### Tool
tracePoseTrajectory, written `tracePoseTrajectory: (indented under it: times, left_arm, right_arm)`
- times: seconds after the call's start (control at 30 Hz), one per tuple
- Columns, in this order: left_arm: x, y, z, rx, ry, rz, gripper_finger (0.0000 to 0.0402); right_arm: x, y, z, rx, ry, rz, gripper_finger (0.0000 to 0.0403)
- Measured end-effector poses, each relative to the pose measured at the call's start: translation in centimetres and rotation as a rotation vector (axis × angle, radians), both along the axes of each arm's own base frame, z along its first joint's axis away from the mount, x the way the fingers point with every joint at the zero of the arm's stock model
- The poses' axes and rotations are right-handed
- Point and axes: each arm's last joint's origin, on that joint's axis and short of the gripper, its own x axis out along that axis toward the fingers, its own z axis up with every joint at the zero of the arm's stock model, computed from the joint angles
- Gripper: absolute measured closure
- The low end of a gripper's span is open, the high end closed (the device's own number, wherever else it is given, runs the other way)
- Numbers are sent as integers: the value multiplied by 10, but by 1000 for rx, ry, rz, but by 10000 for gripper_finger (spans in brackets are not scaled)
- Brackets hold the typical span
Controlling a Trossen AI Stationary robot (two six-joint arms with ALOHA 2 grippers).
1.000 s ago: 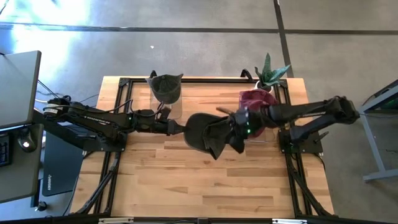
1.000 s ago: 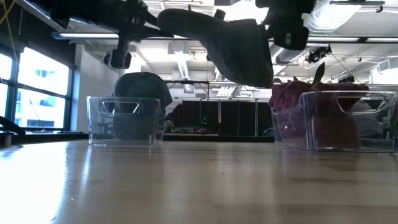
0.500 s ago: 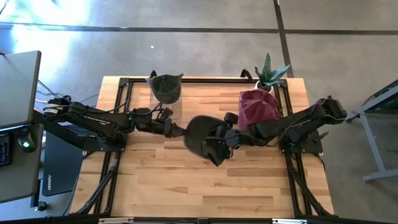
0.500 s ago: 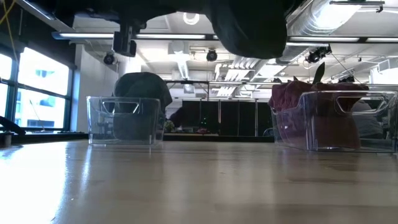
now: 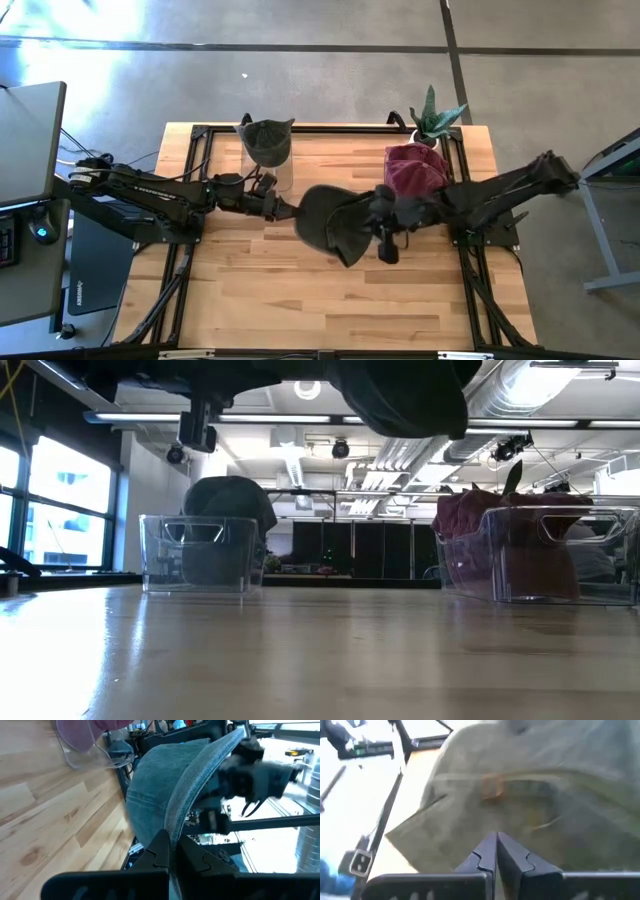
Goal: Pick & Place hat
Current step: Put the green cap into the left transparent bin
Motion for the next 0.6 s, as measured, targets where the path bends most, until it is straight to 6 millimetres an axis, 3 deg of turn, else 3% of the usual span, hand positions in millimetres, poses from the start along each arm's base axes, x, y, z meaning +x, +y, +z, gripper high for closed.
tracePoseTrajectory:
  times: [0.33,0.5,0.6]
  left_arm:
    - [-1,0,2,-25,-9,11,402]
    - [-3,1,4,-46,-16,16,402]
    - [-3,1,4,-51,-19,17,402]
  right_arm:
    - [20,30,-37,-151,113,96,395]
    - [12,20,-20,-144,51,82,395]
    - [0,12,-3,-97,-3,118,374]
